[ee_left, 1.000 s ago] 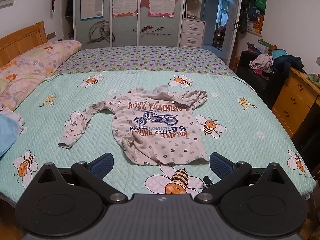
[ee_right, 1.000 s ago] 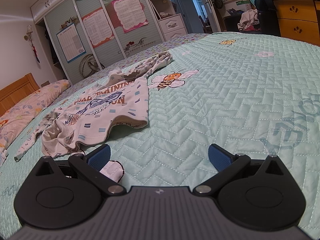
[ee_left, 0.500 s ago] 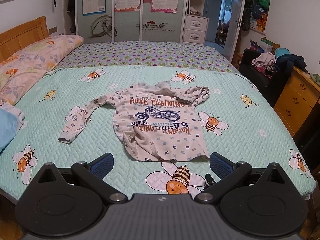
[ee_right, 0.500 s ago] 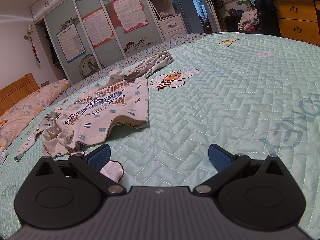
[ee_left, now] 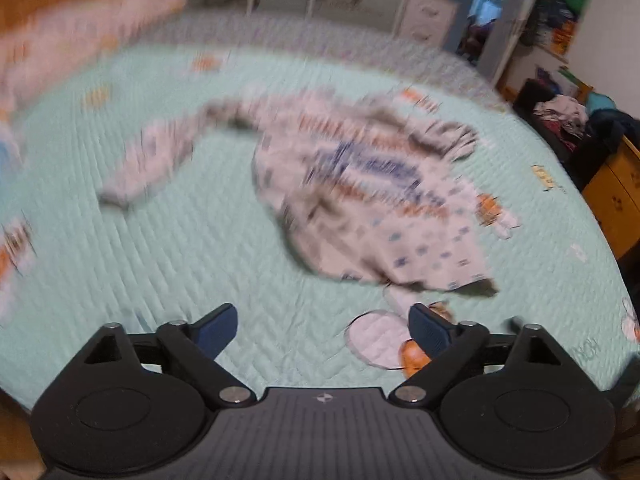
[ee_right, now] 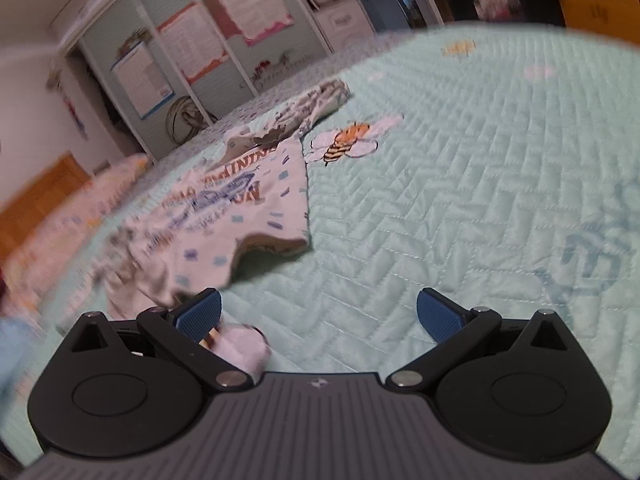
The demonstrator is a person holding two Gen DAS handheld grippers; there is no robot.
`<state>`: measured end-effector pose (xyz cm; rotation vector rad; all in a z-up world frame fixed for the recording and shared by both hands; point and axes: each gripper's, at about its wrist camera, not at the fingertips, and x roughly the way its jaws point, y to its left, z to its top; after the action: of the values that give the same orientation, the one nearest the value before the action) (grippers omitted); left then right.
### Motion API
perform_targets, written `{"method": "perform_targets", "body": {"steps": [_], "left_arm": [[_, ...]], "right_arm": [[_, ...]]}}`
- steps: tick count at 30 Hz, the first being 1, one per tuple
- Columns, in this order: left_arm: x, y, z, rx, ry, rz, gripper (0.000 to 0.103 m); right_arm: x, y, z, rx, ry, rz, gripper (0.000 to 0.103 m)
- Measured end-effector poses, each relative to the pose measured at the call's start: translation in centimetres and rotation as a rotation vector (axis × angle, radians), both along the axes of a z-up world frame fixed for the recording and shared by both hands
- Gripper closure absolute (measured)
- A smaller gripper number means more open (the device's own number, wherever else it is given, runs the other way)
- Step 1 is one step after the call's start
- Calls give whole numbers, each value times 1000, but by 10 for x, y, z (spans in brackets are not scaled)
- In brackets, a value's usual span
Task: Fold clothes
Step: 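Move both grippers open toward the white printed shirt, then grasp the shirt's side edge with the right gripper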
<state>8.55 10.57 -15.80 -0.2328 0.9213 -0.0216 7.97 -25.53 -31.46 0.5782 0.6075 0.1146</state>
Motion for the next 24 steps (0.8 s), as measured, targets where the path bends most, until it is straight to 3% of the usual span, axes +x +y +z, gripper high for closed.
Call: {"method": "perform_targets", "body": {"steps": [6, 12, 13, 14, 15, 17, 19, 24], "left_arm": [[48, 35, -74, -65, 129, 31, 18], [73, 25, -96, -82, 152, 6, 17], [74, 24, -99, -90, 154, 7, 16], [75, 24, -102, -97, 156, 9, 16], [74, 22, -104, -96, 150, 11, 15], [72, 21, -105, -87, 136, 5, 15], [70, 22, -103, -89, 123, -1, 15], [71, 30, -94, -64, 85, 2, 15]], "right_arm": [[41, -22, -5, 389, 68, 41, 0], [67, -14, -9, 513, 160, -3, 1], [71, -11, -10, 542, 175, -13, 10], [76, -7, -14, 572, 196, -21, 27], [80, -3, -19, 601, 218, -30, 35], [89, 4, -28, 660, 261, -47, 62], [97, 13, -35, 709, 297, -62, 74], [88, 34, -25, 669, 237, -67, 87]]}}
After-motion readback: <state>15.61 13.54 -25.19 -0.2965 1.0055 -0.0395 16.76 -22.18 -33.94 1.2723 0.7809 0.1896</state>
